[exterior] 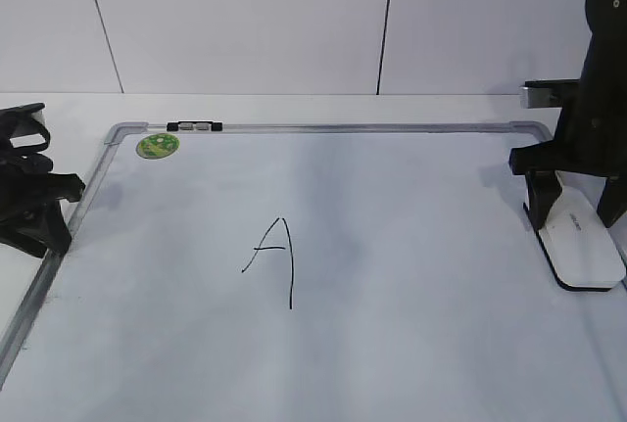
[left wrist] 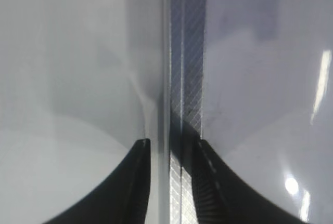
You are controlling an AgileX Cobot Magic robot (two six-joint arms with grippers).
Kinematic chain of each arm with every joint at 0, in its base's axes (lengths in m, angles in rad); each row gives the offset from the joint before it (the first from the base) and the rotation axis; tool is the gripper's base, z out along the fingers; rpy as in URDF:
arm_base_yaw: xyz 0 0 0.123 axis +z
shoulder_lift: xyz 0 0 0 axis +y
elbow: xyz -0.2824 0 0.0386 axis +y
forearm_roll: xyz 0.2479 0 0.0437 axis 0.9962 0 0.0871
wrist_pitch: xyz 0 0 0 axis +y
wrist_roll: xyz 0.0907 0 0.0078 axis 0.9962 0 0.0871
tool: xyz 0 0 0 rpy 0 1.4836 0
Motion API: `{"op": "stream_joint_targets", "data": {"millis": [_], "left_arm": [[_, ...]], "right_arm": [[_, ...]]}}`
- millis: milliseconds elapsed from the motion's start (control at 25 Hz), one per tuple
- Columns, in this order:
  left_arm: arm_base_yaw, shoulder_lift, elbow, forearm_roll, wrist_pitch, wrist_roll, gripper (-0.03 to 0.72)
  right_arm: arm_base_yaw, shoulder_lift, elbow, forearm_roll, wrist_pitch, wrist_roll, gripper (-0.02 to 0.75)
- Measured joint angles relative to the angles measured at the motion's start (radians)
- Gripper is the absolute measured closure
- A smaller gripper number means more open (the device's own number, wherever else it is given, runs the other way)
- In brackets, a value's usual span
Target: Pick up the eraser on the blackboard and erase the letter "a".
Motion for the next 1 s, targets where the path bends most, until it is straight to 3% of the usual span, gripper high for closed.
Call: {"op": "stream_joint_targets", "data": {"millis": [1000], "left_arm": [[0.000, -0.189, 0.000, 0.025, -0.005, 0.000, 0.433]], "right_arm": [[0.000, -0.060, 0.000, 0.000, 0.000, -0.002, 0.127]]}}
